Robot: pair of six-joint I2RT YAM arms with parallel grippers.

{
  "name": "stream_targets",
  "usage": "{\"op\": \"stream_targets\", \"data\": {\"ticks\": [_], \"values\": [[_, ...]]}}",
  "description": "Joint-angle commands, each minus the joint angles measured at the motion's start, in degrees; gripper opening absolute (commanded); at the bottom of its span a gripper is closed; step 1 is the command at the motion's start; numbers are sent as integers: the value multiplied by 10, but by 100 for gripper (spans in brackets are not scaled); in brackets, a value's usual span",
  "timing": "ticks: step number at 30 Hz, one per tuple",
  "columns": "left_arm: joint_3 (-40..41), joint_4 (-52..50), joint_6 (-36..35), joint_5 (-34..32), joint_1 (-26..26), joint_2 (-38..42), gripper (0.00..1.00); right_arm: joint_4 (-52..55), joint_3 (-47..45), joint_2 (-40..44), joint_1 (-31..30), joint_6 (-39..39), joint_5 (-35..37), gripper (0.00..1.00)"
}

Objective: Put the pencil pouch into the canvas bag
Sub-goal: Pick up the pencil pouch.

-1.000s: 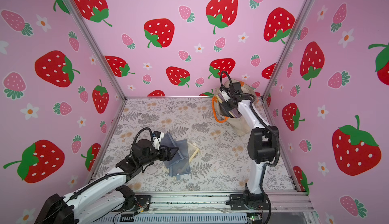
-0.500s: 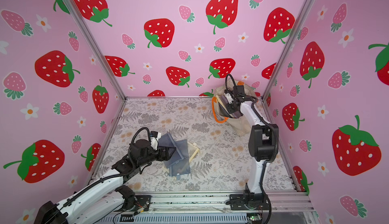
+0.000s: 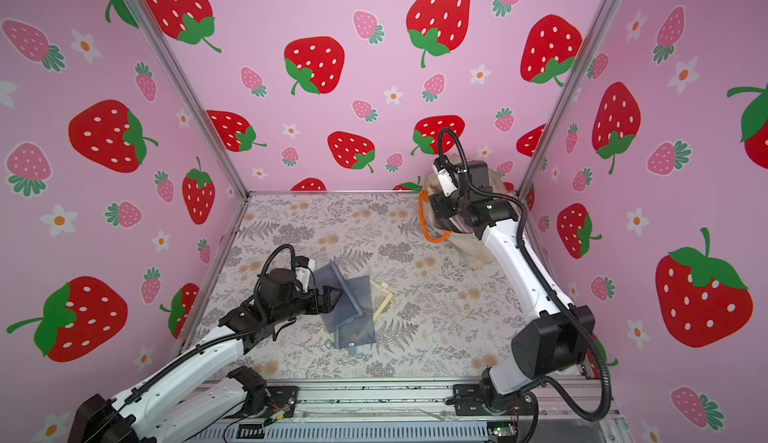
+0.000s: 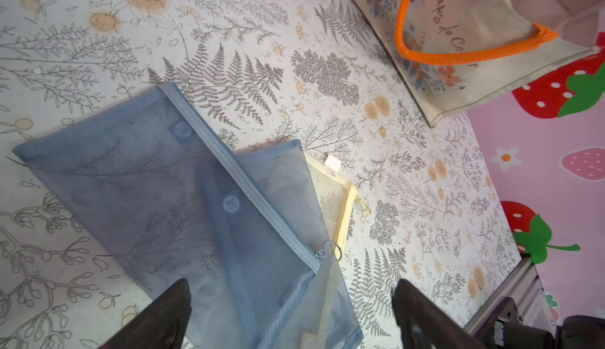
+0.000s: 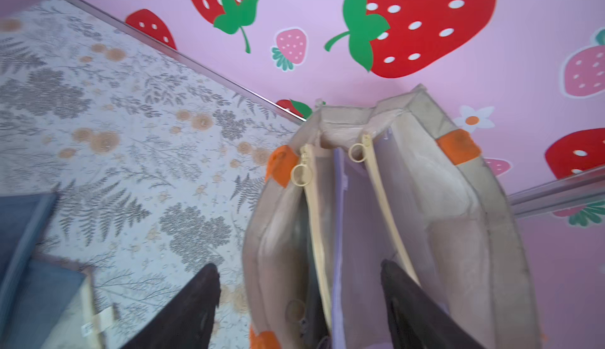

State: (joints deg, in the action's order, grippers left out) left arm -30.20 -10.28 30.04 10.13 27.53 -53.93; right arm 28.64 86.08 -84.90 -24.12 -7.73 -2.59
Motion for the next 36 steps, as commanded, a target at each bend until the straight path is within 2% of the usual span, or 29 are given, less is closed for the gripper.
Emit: {"op": "stream_targets", "data": {"ticks": [1,6,10,13,17,22,36], "values": [[-22,-22,7,22,-14,-21,96,-16,-106,32,-46,75,-69,79],[0,19,23,45,-35,-65,88,-117,-250,19,-120,163,-139,78],[9,39,41,34,-47,-96,79,-208,-282,-47,-150,216,-185,76],[19,32,57,13,-57,-91,74,-234,-256,-93,-182,229,-204,75],[43,15,70,-7,-72,-74,73,-224,-187,-166,-218,225,-227,74],[88,71,96,9,-81,-67,74,-242,-134,-253,-232,243,-262,73],[97,218,117,34,-85,-167,72,-289,-136,-328,-254,277,-321,68]]}}
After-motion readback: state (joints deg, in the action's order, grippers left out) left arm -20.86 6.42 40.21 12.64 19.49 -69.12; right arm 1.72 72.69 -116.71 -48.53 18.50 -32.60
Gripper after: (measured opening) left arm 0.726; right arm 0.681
